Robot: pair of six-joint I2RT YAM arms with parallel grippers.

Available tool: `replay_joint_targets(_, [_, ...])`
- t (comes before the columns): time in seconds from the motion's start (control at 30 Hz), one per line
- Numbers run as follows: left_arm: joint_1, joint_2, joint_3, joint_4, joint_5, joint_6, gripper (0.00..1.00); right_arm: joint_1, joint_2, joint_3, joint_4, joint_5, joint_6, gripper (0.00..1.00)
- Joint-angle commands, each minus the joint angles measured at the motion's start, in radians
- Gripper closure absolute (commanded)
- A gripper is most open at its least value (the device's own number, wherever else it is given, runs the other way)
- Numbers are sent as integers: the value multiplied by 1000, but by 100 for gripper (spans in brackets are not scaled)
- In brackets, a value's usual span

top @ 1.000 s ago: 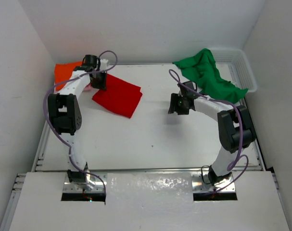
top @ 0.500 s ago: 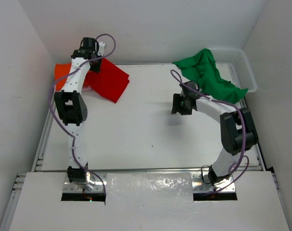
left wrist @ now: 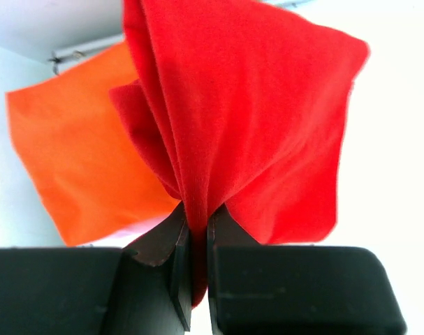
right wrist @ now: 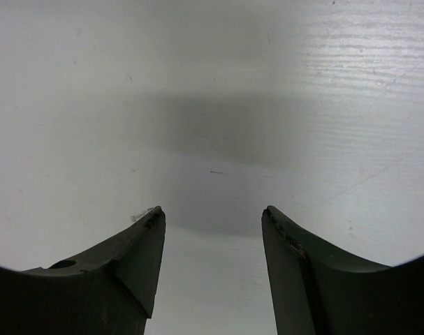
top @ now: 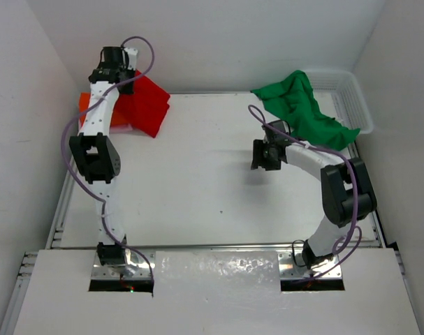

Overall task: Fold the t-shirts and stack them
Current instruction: Put the neatly folded tshirt into the corner of the board with the left arm

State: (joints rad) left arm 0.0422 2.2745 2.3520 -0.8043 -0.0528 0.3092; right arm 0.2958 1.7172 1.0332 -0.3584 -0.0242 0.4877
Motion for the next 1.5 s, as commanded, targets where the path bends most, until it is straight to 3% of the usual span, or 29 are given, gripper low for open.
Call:
replay_joint_targets(0.0, [47, -96, 67, 106, 45, -4, 100, -7, -50, -5, -4, 21, -20, 44])
replay_joint_targets(0.1, [76, -78, 85, 116, 48, -12, 100, -7, -42, -5, -8, 18, -20, 44])
replay_joint_targets(0.37, [217, -121, 92, 186, 277, -147, 100, -6, -27, 4, -20, 20, -24, 44])
replay_joint_targets(0.7, [334, 28, -23, 177, 456, -58, 100, -7, 12, 47, -42, 18, -35, 44])
replay_joint_targets(0.83, [404, 132, 27, 139, 435, -39, 100, -7, 30, 73, -53, 10, -38, 44])
replay_joint_targets(1.03, [479, 206, 46, 152, 285, -27, 100, -7, 54, 100, -54, -16, -32, 44])
replay_joint_targets(1.17, [475, 207, 20, 195, 257, -48, 83, -6, 67, 117, -60, -31, -32, 44])
replay_joint_targets(1.2, [473, 210, 15, 197, 246, -54, 69, -7, 67, 122, -63, -33, -31, 44])
replay_joint_targets(1.27, [470, 212, 10, 198, 235, -64, 54, -7, 64, 122, -65, -33, -35, 44])
replay_joint_targets(1.4, [469, 194, 0, 186, 218, -65, 48, -6, 59, 123, -71, -28, -43, 44])
replay_joint_targets(1.47, [464, 154, -25, 191, 231, -62, 40, -7, 61, 122, -71, -29, -44, 44])
